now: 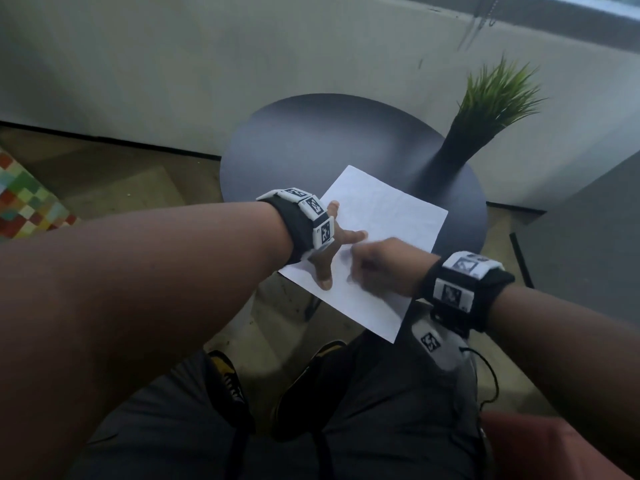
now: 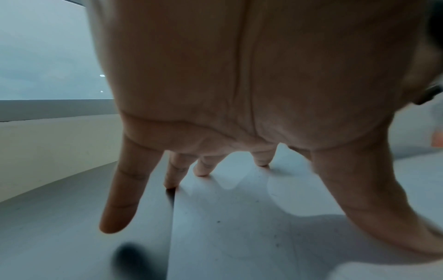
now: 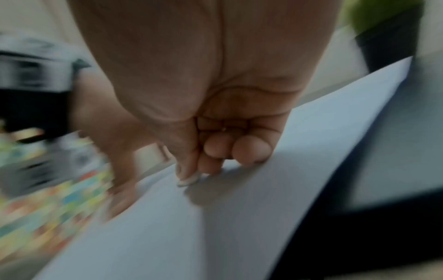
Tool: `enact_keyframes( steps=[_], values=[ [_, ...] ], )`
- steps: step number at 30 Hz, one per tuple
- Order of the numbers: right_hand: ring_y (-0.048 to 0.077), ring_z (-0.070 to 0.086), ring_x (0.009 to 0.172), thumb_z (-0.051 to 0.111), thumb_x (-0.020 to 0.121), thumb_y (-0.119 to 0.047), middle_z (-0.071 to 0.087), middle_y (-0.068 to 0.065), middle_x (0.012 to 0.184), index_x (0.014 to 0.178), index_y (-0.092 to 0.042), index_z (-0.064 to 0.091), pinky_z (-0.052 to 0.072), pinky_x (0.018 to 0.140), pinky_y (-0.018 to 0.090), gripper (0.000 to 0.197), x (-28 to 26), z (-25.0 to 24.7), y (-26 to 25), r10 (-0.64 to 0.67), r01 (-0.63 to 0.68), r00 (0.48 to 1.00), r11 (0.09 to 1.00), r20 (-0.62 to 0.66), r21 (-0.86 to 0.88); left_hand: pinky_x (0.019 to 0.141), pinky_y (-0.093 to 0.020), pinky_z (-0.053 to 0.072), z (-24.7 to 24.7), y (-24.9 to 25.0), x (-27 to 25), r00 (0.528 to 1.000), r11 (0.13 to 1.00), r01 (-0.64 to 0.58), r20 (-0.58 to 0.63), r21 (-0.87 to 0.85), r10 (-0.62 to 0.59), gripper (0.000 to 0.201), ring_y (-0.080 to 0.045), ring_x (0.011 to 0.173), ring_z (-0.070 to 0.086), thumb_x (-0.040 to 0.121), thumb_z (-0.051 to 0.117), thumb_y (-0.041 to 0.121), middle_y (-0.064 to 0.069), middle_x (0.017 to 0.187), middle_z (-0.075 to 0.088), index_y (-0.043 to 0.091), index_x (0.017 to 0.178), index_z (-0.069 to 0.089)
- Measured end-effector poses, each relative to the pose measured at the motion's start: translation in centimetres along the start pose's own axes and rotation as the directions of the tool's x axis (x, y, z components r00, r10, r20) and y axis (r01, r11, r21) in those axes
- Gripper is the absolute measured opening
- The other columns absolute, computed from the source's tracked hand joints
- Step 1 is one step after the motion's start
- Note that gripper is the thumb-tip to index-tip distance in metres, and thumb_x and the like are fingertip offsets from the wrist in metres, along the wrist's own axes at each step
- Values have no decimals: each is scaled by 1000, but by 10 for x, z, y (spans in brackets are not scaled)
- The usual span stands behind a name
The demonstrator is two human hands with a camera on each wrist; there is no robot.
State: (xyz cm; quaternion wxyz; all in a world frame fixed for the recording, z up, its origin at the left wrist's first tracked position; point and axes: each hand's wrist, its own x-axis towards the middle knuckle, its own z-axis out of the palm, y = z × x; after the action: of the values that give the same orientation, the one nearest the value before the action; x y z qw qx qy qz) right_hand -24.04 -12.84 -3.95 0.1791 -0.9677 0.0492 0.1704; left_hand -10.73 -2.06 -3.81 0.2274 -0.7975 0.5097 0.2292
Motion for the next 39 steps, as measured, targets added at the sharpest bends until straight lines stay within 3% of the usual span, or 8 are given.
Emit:
enact_keyframes(
  steps=[3,7,11,16,21,27,32,39],
  values=[
    [22,59,90,62,87,-30,63,-1,91,91,-19,61,43,71,29,11,8,-15,41,319,-305,934,946,-160,106,109,-59,32,0,3,-2,1000,1000,7,-17,-7,-7,126,-53,144,19,61,82,68,-20,163,-9,61,149,-7],
    [23,57,84,57,90,-35,62,3,92,92,-20,55,42,67,31,15,13,-10,53,405,-383,897,912,-176,146,110,-61,32,2,4,-3,997,997,-3,-75,-79,-3,115,-45,146,17,61,72,78,-10,165,3,59,151,3],
    [27,58,84,52,90,-34,61,5,90,92,-22,50,49,71,35,13,9,-7,41,338,-330,922,941,-191,72,107,-63,33,15,6,-5,986,992,-29,-166,-125,8,110,-41,146,19,56,57,93,-9,164,9,56,149,11],
    [20,53,74,58,89,-29,58,-3,78,88,-23,55,48,70,32,7,-4,1,-2,-57,60,998,993,37,-98,107,-70,29,16,5,-5,988,992,-26,-152,-127,7,113,-47,148,9,54,66,87,-12,165,3,52,148,12],
    [26,57,82,53,90,-32,63,6,90,90,-22,51,50,72,36,10,7,-16,30,294,-297,943,955,-156,1,111,-72,19,17,0,-6,993,993,-9,-117,-118,-5,117,-44,151,0,60,69,83,-10,167,-7,58,150,-1],
    [22,57,79,52,91,-30,63,1,85,93,-21,54,48,68,30,10,-6,11,-12,0,-3,999,997,-43,-76,112,-69,16,12,-9,-6,999,998,-18,-42,-65,15,126,-45,151,-3,60,77,76,-10,167,-15,58,151,-9],
    [25,57,77,52,88,-35,60,0,80,88,-26,51,51,69,34,9,9,-5,20,284,-278,938,959,-198,57,111,-66,24,4,-1,-6,1000,999,11,-4,-43,-11,125,-49,150,1,62,79,70,-13,166,-16,62,148,-10],
    [17,56,75,54,89,-25,58,-8,76,90,-26,57,42,65,24,4,-1,3,-7,110,-110,993,994,-36,5,116,-66,20,6,-1,-2,999,998,31,23,-56,-30,130,-49,150,-8,58,83,64,-11,165,-24,63,147,-12]
  ],
)
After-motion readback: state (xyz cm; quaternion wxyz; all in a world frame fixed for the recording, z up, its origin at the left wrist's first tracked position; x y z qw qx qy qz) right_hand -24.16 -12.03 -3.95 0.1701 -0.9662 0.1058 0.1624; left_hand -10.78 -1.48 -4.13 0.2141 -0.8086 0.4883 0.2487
